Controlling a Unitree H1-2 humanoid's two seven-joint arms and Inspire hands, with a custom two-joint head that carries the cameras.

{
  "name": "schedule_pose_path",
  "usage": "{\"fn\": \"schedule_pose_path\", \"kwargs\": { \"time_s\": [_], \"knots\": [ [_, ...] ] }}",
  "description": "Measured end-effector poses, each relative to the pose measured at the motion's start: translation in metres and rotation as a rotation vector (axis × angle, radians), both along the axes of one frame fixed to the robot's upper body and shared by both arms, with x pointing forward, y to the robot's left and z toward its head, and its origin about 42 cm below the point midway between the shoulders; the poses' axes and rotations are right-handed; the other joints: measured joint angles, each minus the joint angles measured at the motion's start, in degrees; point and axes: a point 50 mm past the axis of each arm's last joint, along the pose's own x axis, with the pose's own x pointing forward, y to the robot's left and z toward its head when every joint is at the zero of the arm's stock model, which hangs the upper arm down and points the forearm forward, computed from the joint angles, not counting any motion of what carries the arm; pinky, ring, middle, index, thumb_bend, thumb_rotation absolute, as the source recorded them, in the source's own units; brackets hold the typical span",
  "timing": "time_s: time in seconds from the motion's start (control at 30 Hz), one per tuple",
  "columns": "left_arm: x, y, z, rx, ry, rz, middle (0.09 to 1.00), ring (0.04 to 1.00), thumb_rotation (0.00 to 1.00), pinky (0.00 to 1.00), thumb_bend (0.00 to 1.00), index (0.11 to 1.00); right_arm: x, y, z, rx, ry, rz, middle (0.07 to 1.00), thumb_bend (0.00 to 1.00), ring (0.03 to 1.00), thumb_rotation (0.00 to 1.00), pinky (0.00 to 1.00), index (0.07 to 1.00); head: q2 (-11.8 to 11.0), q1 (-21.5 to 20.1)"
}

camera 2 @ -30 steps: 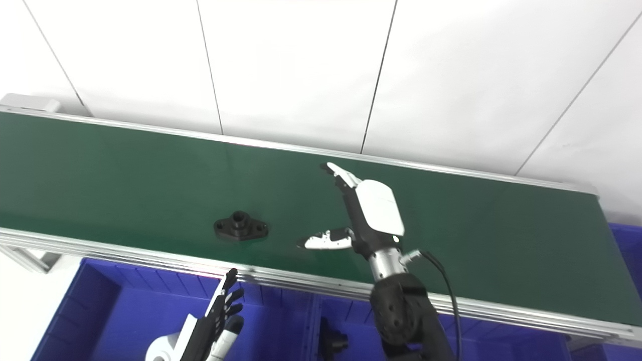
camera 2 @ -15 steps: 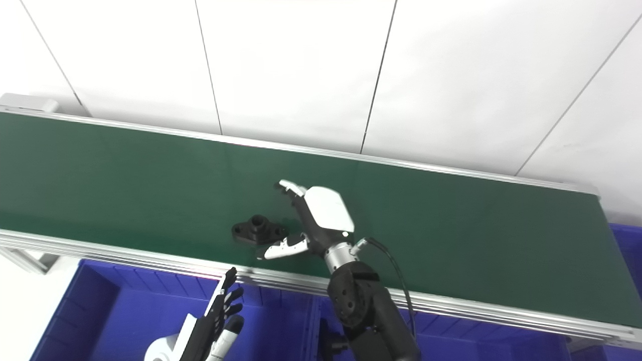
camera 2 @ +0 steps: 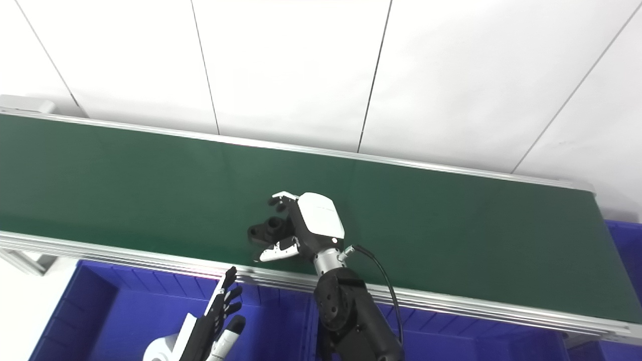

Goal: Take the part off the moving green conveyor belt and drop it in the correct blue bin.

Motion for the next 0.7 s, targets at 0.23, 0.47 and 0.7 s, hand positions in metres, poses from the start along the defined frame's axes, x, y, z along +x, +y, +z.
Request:
{"fn": "schedule_pose_path", "kwargs": {
  "time_s": [0.23,0.47,0.7],
  "knots": [
    [0.001,0.000,0.004,0.011,-0.017,-0.003,1.000,0.924,0.99,0.85,0.59,1.000,0.003,-0.008,-0.004,-0.124,-0.007,0.055,0.426,0.53,0.353,0.00,0.28,0.506,0.44,-0.62],
    [0.001,0.000,0.004,0.011,-0.017,-0.003,1.000,0.922,0.98,0.86,0.58,1.000,0.009,-0.023,-0.003,-0.162,0.007,0.045,0.415,0.53,0.349,0.00,0.28,0.513,0.70,-1.05],
    [0.001,0.000,0.004,0.011,-0.017,-0.003,1.000,0.923,0.99,0.87,0.58,1.000,0.013,-0.037,-0.003,-0.175,0.015,0.023,0.431,0.52,0.397,0.00,0.32,0.527,0.62,-1.67]
  ]
}}
